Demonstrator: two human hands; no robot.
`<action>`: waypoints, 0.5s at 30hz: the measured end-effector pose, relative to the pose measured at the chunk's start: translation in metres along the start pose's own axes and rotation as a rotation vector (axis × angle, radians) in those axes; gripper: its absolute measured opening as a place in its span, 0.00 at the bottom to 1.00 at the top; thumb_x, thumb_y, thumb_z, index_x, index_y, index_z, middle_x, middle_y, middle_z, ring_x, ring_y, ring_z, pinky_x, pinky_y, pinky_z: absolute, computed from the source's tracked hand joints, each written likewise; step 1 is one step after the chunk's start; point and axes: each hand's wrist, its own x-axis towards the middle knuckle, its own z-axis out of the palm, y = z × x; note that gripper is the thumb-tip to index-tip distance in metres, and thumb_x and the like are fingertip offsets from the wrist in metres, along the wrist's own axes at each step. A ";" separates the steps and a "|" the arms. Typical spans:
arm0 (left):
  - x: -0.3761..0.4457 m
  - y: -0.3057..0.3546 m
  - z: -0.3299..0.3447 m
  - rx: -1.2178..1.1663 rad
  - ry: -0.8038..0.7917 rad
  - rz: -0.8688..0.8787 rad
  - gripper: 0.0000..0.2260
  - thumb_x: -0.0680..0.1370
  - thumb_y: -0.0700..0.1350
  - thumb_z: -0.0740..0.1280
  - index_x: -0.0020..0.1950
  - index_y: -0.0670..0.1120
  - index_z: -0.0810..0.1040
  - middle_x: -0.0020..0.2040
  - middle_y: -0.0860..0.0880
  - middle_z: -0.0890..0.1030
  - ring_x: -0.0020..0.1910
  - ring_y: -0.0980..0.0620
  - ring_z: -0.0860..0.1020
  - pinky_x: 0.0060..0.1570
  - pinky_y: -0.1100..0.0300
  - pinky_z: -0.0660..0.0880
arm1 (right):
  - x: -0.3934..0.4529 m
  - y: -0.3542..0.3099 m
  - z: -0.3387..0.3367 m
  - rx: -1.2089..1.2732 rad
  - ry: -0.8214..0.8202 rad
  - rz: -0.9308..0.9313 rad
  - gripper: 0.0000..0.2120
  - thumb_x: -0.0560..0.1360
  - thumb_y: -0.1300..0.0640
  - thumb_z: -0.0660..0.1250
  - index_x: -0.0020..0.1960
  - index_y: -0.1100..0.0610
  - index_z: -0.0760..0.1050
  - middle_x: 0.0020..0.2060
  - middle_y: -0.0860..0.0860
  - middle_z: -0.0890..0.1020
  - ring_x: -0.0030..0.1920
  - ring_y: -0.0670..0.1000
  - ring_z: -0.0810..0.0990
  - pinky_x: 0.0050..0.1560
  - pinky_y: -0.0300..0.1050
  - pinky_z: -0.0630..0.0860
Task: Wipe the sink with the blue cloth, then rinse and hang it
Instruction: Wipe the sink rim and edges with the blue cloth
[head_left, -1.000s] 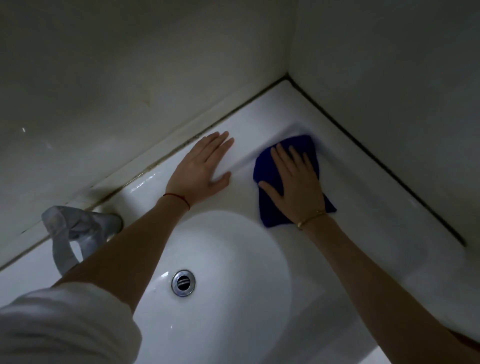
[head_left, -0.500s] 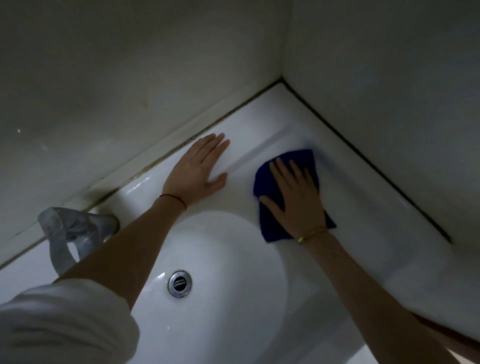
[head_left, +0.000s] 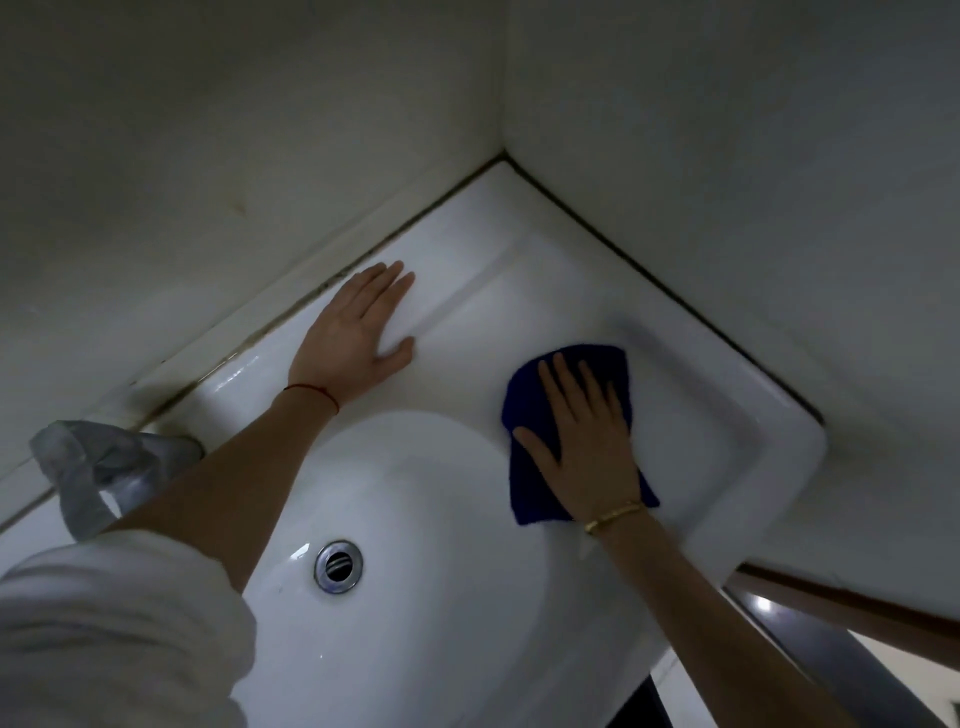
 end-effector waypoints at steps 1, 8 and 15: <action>0.000 0.001 0.000 -0.003 -0.004 -0.005 0.30 0.78 0.52 0.65 0.77 0.42 0.64 0.76 0.43 0.66 0.76 0.44 0.63 0.75 0.48 0.60 | -0.013 0.002 0.002 -0.002 -0.029 -0.063 0.35 0.79 0.34 0.45 0.78 0.56 0.55 0.76 0.52 0.61 0.75 0.56 0.59 0.75 0.54 0.55; -0.002 0.000 -0.001 -0.008 -0.006 -0.012 0.30 0.78 0.54 0.63 0.77 0.43 0.64 0.76 0.44 0.66 0.76 0.45 0.63 0.76 0.50 0.58 | -0.039 0.035 -0.004 0.026 -0.020 -0.051 0.36 0.77 0.33 0.45 0.78 0.53 0.53 0.77 0.50 0.57 0.76 0.54 0.57 0.75 0.51 0.51; -0.001 -0.001 -0.001 -0.007 0.010 -0.010 0.29 0.78 0.54 0.64 0.77 0.42 0.65 0.76 0.43 0.67 0.76 0.45 0.64 0.76 0.50 0.59 | -0.008 0.047 -0.010 0.054 0.092 0.185 0.38 0.76 0.33 0.45 0.78 0.56 0.51 0.76 0.55 0.59 0.74 0.59 0.60 0.76 0.52 0.50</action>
